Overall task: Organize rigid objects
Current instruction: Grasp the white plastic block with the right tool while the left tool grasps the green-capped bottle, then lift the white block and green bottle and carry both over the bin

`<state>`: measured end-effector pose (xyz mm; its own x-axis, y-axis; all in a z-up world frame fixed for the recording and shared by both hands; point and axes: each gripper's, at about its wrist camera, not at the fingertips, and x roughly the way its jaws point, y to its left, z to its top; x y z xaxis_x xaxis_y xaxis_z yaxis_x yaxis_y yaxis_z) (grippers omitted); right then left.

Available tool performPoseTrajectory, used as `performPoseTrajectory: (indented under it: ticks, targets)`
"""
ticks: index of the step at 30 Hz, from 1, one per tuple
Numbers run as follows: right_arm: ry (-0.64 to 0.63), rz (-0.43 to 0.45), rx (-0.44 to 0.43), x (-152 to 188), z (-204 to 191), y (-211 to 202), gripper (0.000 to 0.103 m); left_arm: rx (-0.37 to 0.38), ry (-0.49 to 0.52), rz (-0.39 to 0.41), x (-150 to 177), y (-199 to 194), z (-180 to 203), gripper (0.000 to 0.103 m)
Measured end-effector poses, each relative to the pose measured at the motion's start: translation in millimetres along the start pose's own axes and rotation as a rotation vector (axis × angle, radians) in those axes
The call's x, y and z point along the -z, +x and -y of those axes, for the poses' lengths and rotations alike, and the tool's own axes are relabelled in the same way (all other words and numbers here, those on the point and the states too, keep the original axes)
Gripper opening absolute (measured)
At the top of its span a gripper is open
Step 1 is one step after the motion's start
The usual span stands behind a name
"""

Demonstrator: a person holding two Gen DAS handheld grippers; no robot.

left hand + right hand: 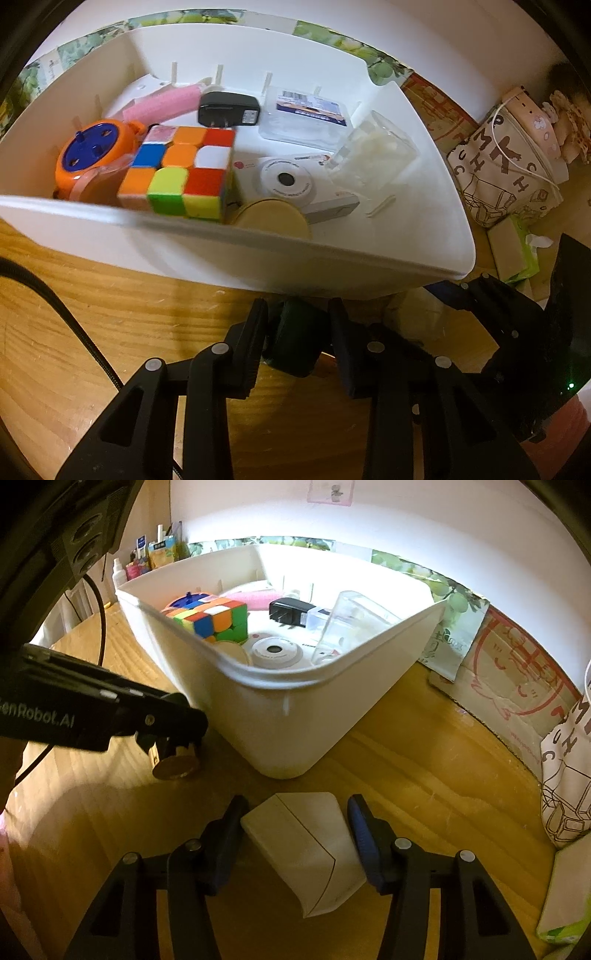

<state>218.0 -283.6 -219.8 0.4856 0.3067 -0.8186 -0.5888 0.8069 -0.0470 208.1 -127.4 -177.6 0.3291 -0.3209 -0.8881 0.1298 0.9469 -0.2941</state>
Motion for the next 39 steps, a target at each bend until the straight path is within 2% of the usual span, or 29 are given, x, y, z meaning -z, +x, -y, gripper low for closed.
performPoseTrajectory:
  ticks: [9, 21, 27, 32, 39]
  targets:
    - [-0.061, -0.025, -0.024, 8, -22, -10, 0.054, -0.013, -0.043, 0.016, 13, -13, -19, 0.036]
    - [-0.175, 0.002, -0.079, 9, -69, -36, 0.054, -0.018, -0.117, 0.088, 41, -49, -46, 0.036]
    - [-0.229, 0.047, -0.103, -1, -89, -52, 0.054, -0.034, -0.155, 0.131, 50, -70, -56, 0.036]
    - [-0.263, 0.096, -0.12, -12, -103, -67, 0.054, -0.094, -0.136, 0.177, 53, -89, -62, 0.036]
    - [-0.239, 0.17, -0.159, -32, -108, -85, 0.054, -0.127, -0.142, 0.23, 52, -118, -76, 0.036]
